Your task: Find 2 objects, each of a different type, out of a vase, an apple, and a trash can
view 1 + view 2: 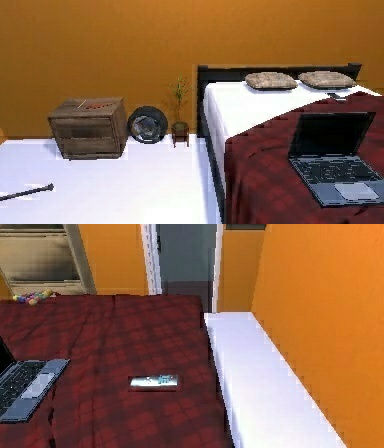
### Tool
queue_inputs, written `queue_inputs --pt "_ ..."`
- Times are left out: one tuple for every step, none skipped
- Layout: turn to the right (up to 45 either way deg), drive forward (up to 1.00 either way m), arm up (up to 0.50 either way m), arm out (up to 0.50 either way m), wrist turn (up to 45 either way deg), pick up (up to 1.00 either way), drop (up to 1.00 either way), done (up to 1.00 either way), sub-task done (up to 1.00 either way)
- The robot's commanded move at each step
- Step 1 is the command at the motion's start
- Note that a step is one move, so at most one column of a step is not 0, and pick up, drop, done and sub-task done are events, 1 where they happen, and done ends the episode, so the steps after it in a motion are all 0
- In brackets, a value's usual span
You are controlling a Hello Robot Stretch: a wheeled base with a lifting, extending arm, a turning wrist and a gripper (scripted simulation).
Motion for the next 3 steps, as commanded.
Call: queue_inputs --pt "45.0 0.0 0.0 0.0 0.0 0.0 0.0 0.0 0.0" --pt "42.0 0.0 0.0 0.0 0.0 0.0 0.0 0.0 0.0" --pt "45.0 0.0 0.0 0.0 0.0 0.0 0.0 0.0 0.0"
